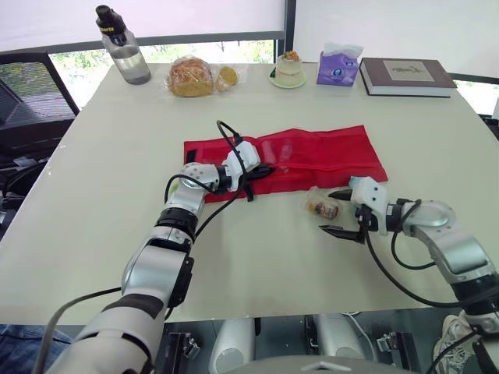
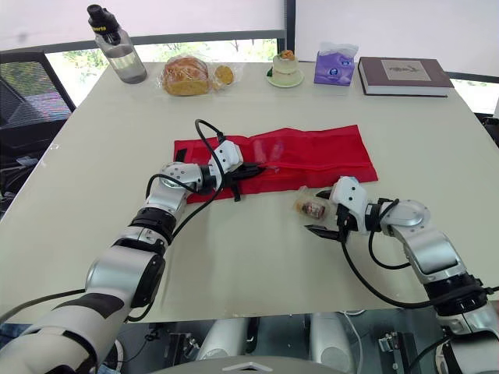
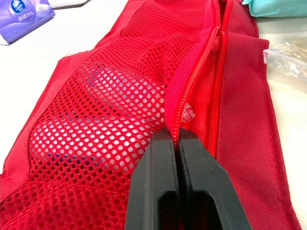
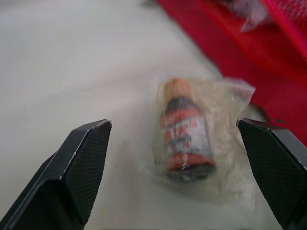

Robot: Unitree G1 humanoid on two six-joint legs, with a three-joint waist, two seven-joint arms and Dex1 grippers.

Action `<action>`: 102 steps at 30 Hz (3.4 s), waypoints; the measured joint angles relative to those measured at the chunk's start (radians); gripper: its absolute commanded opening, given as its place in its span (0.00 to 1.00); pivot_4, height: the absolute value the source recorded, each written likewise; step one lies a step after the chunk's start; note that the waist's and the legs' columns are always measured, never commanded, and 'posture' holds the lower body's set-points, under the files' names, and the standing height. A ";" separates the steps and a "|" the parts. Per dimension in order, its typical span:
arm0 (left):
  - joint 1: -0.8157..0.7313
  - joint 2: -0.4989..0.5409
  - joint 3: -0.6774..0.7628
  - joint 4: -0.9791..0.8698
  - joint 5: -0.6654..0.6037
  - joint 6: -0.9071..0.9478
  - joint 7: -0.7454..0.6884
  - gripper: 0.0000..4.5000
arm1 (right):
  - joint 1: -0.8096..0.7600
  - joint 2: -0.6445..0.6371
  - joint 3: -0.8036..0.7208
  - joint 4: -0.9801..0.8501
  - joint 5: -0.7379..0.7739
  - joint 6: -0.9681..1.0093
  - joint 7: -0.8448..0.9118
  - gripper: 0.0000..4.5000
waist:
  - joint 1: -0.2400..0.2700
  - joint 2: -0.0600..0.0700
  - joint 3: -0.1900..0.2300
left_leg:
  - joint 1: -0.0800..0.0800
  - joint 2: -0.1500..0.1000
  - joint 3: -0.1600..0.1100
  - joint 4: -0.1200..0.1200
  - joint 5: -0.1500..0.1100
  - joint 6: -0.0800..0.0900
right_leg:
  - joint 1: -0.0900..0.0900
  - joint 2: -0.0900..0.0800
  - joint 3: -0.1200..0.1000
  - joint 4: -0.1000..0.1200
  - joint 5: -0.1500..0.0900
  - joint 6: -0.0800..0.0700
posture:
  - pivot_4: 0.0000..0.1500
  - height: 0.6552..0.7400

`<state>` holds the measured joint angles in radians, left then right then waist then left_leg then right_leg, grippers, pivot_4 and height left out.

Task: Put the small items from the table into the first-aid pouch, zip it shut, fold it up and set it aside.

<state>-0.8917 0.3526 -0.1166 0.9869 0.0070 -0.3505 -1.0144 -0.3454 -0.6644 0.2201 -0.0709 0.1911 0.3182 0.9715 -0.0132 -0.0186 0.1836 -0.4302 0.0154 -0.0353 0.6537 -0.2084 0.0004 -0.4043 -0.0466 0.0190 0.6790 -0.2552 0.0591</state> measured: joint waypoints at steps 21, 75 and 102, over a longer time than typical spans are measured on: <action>0.019 -0.018 0.001 -0.035 -0.009 0.004 0.015 0.00 | -0.126 0.105 -0.003 -0.016 -0.111 0.068 -0.169 0.20 | 0.000 0.000 0.000 | 0.000 0.000 -0.001 0.000 0.000 0.000 | 0.000 0.000 0.000 0.001 0.000 0.000 | 1.00 1.00; 0.094 -0.082 0.007 -0.177 -0.030 0.077 0.008 0.00 | -0.235 0.535 -0.113 -0.014 -0.141 0.606 -0.709 0.72 | -0.004 0.001 0.000 | -0.001 0.000 0.000 -0.002 0.000 0.000 | -0.003 0.000 0.000 0.001 0.000 0.000 | 1.00 1.00; 0.097 -0.089 -0.001 -0.180 -0.030 0.077 0.004 0.00 | -0.196 0.519 -0.031 0.082 -0.187 0.411 -0.756 0.01 | -0.005 0.001 0.000 | -0.001 0.000 0.000 -0.002 0.000 0.000 | -0.003 0.000 0.000 0.001 0.000 0.000 | 1.00 1.00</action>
<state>-0.7945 0.2639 -0.1178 0.8074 -0.0227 -0.2733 -1.0105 -0.5409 -0.1455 0.1895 0.0107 0.0040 0.7296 0.2158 -0.0178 -0.0180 0.1833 -0.4313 0.0155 -0.0353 0.6516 -0.2084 0.0004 -0.4070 -0.0465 0.0193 0.6800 -0.2550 0.0587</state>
